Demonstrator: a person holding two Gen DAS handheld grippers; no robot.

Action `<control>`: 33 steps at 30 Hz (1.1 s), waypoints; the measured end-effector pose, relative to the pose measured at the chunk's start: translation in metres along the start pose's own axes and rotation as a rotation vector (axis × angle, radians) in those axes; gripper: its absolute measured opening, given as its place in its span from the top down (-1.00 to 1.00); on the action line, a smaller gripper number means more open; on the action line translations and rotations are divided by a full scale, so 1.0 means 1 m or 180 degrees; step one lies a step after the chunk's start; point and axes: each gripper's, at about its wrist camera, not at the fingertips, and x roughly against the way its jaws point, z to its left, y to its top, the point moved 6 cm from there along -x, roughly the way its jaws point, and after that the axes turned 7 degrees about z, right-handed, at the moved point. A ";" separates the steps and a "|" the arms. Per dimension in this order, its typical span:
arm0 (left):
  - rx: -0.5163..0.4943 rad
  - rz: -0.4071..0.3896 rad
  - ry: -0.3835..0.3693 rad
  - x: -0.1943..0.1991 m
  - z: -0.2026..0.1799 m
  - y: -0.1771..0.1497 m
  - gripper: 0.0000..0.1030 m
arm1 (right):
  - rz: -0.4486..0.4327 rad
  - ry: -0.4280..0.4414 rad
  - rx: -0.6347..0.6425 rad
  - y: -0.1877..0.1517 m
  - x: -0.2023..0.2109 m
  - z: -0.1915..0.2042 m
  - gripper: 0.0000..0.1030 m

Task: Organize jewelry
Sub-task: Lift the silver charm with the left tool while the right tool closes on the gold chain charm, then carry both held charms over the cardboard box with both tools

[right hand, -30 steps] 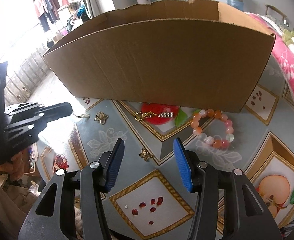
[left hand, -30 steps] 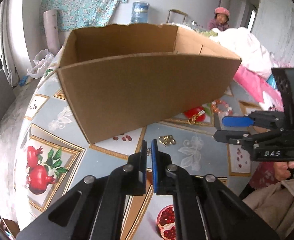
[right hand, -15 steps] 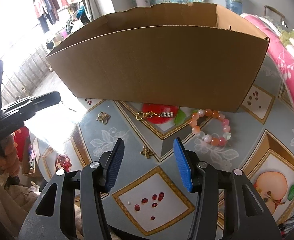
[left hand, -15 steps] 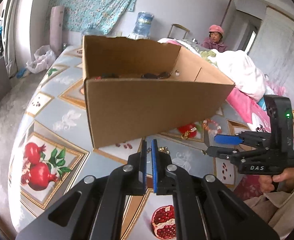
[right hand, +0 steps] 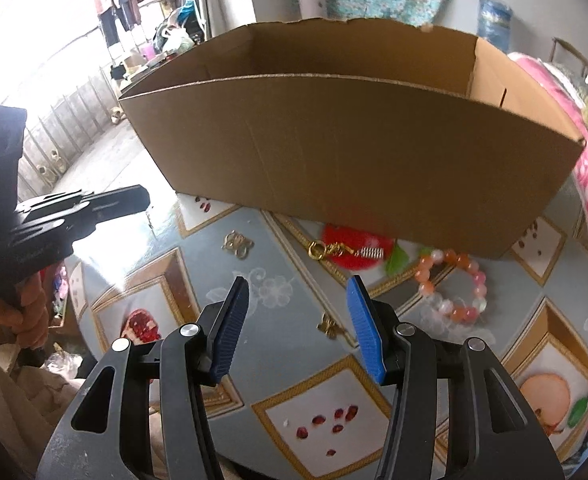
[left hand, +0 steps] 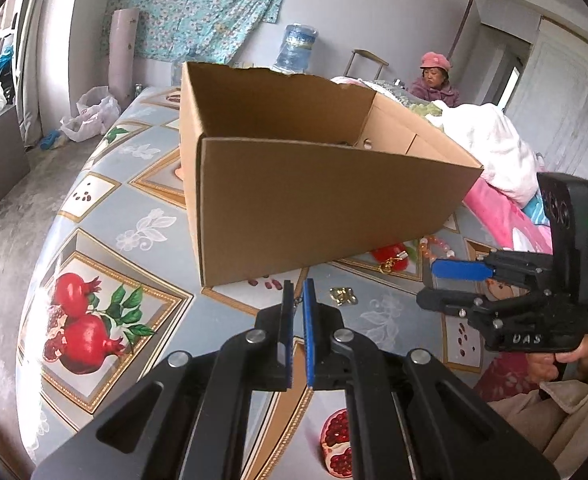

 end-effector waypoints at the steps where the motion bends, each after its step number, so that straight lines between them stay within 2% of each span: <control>1: 0.0006 0.0001 -0.0009 0.000 0.001 0.000 0.92 | 0.0017 -0.0035 -0.0035 0.002 -0.002 -0.003 0.18; 3: 0.0009 -0.0003 -0.0022 -0.001 0.001 -0.001 0.92 | 0.0040 -0.0103 -0.0108 0.004 -0.005 -0.011 0.31; 7: -0.0006 -0.0021 -0.0026 0.000 0.003 -0.001 0.92 | 0.0020 -0.0263 -0.0179 0.013 -0.009 -0.024 0.43; 9: 0.0009 -0.0024 -0.0033 0.000 0.004 -0.001 0.92 | 0.0045 -0.0332 -0.0190 0.017 -0.014 -0.029 0.58; 20: 0.0067 -0.0002 -0.0038 -0.004 0.009 0.000 0.92 | 0.0150 -0.0431 -0.0123 0.028 -0.034 -0.036 0.71; 26: 0.0091 0.0019 -0.0041 -0.008 0.010 0.001 0.92 | 0.0198 -0.0217 0.0154 0.024 -0.035 -0.007 0.71; 33: 0.0118 0.0034 -0.0053 -0.010 0.012 0.000 0.92 | 0.0207 -0.0186 0.0113 0.024 -0.030 -0.013 0.68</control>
